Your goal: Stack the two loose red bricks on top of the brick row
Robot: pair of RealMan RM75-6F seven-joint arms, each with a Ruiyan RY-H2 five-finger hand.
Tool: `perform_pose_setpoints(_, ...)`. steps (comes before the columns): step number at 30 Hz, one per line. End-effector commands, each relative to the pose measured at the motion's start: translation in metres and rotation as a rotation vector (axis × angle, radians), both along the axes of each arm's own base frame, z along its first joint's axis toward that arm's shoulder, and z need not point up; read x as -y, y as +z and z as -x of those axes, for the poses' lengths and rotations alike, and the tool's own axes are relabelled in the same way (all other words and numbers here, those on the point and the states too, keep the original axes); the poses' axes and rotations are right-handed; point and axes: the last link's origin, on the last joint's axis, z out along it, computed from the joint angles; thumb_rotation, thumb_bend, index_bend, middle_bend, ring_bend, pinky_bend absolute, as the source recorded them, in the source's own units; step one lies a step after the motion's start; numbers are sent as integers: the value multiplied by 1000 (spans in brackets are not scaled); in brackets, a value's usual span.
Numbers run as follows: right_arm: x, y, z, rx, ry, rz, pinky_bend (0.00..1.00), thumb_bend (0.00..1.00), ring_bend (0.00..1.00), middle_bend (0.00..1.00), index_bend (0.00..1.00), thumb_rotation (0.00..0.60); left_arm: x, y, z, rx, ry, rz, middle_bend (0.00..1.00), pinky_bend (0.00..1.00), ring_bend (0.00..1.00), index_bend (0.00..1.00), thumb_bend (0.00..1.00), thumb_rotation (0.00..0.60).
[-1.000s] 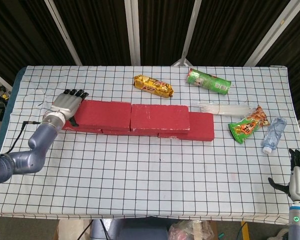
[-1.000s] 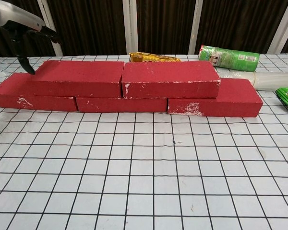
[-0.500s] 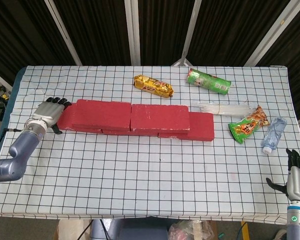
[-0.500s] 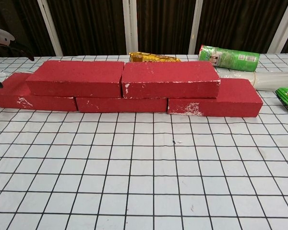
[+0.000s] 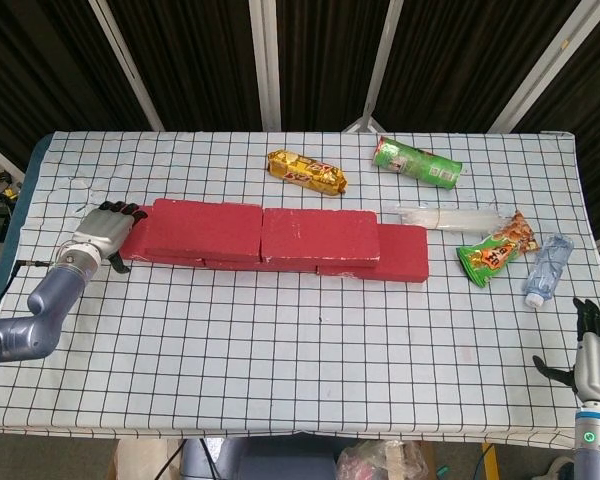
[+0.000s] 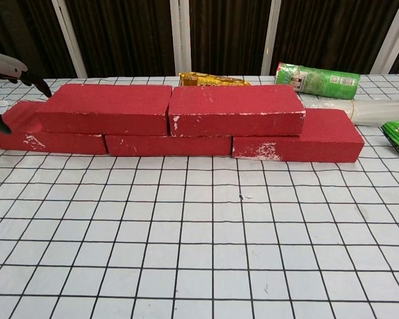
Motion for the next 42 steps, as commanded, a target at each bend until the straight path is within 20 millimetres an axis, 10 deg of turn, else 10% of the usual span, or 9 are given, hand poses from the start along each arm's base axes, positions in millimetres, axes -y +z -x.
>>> perform_pose_setpoints(1, 0, 1, 0, 0, -1, 1, 0, 214, 0, 0, 30, 600, 0, -2, -1, 0, -2, 3, 42, 0, 0, 145, 0, 600)
perform_pose_setpoints(26, -1, 2, -1, 17, 4, 0, 0, 215, 0, 0, 30, 600, 12, 13, -14, 20, 11, 0, 70, 0, 0, 195, 0, 600)
perform_pose_setpoints(33, 0, -8, -9, 11, 73, -80, 0, 214, 0, 0, 30, 600, 92, 55, 4, 211, 27, -132, 21, 0, 0, 137, 0, 600)
perform_pose_setpoints(42, -2, -21, -23, -46, 226, -124, 0, 214, 0, 0, 30, 600, 198, 40, 67, 363, -159, -294, 0, 0, 0, 132, 0, 600)
